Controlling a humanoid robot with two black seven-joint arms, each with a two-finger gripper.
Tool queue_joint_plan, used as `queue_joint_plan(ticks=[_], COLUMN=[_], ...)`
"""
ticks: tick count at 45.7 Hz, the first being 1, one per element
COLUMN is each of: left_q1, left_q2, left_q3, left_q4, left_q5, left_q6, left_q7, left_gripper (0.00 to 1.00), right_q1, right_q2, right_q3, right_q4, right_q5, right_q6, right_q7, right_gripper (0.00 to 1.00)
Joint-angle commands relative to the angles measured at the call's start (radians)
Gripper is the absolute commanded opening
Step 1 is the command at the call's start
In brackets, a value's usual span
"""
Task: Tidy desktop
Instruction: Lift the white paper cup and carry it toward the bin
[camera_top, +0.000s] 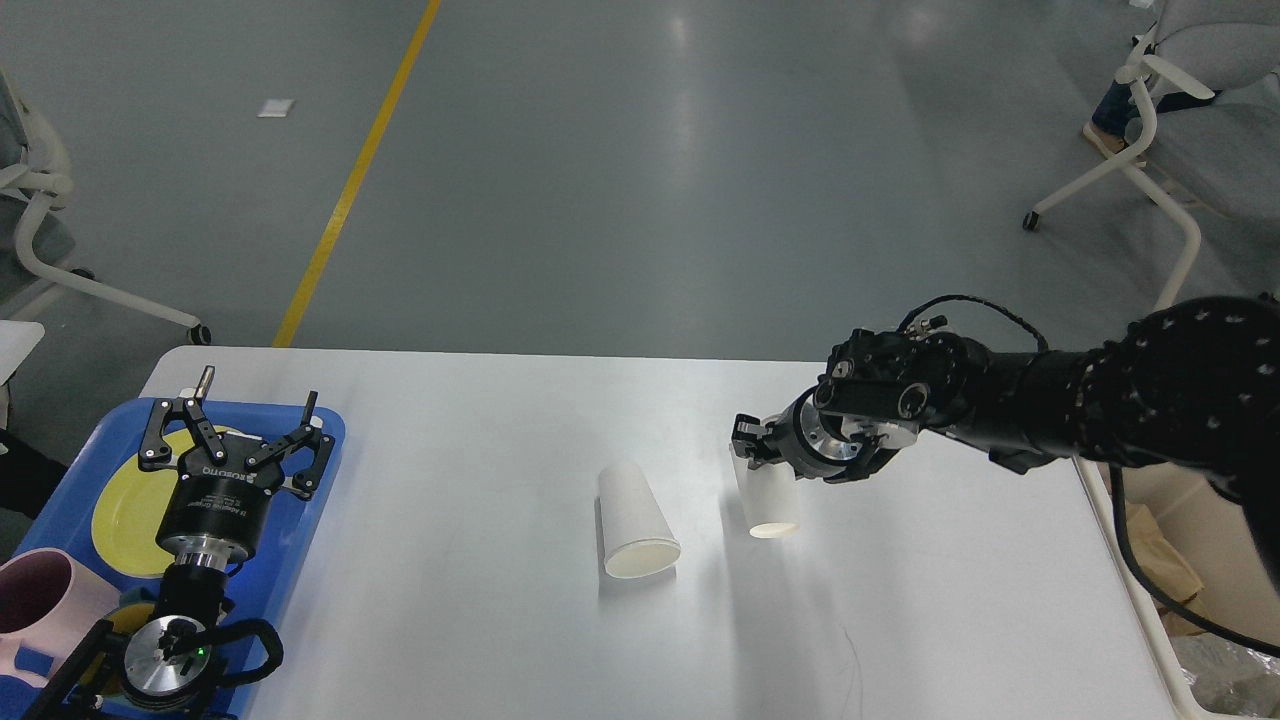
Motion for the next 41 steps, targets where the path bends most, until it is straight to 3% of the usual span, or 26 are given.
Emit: queue_joint_plan(ticks=[1,11,18,22,27,37,41], left_q1=[0.0,0.0,0.0,0.0,0.0,0.0,0.0], left_q2=[0.0,0.0,0.0,0.0,0.0,0.0,0.0], left_q3=[0.0,0.0,0.0,0.0,0.0,0.0,0.0], left_q4=[0.0,0.0,0.0,0.0,0.0,0.0,0.0], left_q5=[0.001,-0.001,-0.001,-0.001,-0.001,-0.001,-0.001], left_q6=[0.0,0.0,0.0,0.0,0.0,0.0,0.0], left_q7=[0.001,0.001,0.001,-0.001,-0.001,-0.001,0.001], left_gripper=[0.96,0.96,0.96,0.96,0.96,0.96,0.96], right_q1=[0.133,0.072,0.239,0.36,0.514,0.805,0.9], right_q2=[0.017,0.089,0.071,0.022,-0.061,-0.198,-0.253], right_q3=[0.025,0.224,0.105,-0.007,-0.144,-0.296,-0.373], right_q4=[0.102,0.127,0.223,0.298,0.419,0.576,0.625], right_q5=[0.167,0.185,0.175,0.167,0.15,0.11,0.102], right_q6=[0.059,0.008,0.008,0.023,0.101,0.357,0.401], right_q7=[0.007,-0.01,-0.081,-0.087,-0.084,-0.085,-0.084], right_gripper=[0.0,0.0,0.0,0.0,0.0,0.0,0.0])
